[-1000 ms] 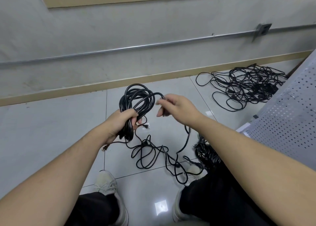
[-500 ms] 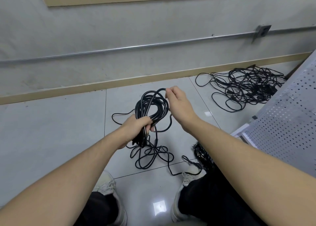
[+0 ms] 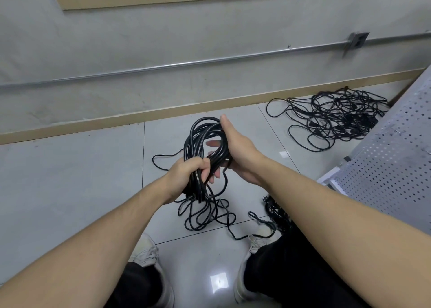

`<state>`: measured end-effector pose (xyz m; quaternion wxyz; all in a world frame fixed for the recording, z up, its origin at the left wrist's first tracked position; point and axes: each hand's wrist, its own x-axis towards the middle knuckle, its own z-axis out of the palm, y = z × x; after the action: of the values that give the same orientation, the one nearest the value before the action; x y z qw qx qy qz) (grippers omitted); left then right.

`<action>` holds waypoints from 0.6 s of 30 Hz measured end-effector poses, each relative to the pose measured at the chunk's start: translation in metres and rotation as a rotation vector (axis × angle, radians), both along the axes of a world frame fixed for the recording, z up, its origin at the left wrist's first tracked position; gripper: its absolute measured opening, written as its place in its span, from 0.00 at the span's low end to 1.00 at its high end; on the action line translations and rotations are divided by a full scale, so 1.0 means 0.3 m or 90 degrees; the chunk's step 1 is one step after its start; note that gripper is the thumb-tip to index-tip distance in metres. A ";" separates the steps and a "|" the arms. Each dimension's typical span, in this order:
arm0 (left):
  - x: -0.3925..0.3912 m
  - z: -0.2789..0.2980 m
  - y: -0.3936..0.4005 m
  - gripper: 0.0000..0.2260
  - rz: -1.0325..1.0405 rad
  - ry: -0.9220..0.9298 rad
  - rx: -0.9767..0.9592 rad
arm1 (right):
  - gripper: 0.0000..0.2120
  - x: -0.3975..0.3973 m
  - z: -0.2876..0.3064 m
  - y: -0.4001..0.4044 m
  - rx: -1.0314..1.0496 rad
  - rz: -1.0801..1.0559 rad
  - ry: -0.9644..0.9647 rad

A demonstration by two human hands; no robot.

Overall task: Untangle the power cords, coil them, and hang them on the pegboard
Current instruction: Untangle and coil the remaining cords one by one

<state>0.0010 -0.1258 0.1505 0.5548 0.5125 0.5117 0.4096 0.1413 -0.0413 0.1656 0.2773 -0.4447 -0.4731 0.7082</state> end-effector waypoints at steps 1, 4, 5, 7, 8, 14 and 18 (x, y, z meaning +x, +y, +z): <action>0.000 0.002 0.002 0.13 -0.004 -0.005 -0.005 | 0.32 0.008 0.006 0.002 -0.014 -0.010 0.007; -0.008 -0.003 0.008 0.15 -0.022 -0.009 -0.031 | 0.28 0.031 0.018 0.007 -0.040 -0.055 0.045; -0.008 -0.004 0.008 0.15 -0.023 -0.011 -0.045 | 0.25 0.031 0.019 0.009 -0.044 -0.063 0.073; 0.003 -0.001 0.006 0.17 0.001 -0.016 -0.086 | 0.19 0.025 0.023 0.010 -0.039 -0.070 0.123; 0.009 0.002 0.004 0.17 0.021 -0.020 -0.108 | 0.15 0.020 0.028 0.008 -0.034 -0.077 0.141; 0.019 0.003 0.010 0.16 0.159 -0.022 -0.160 | 0.12 0.000 0.067 -0.008 -0.015 -0.146 0.184; 0.032 -0.001 0.002 0.18 0.094 -0.094 -0.170 | 0.12 -0.001 0.060 0.000 -0.062 -0.157 0.207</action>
<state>0.0106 -0.1252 0.1501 0.6224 0.3639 0.5557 0.4140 0.1410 -0.0412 0.1837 0.4130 -0.3918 -0.3295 0.7532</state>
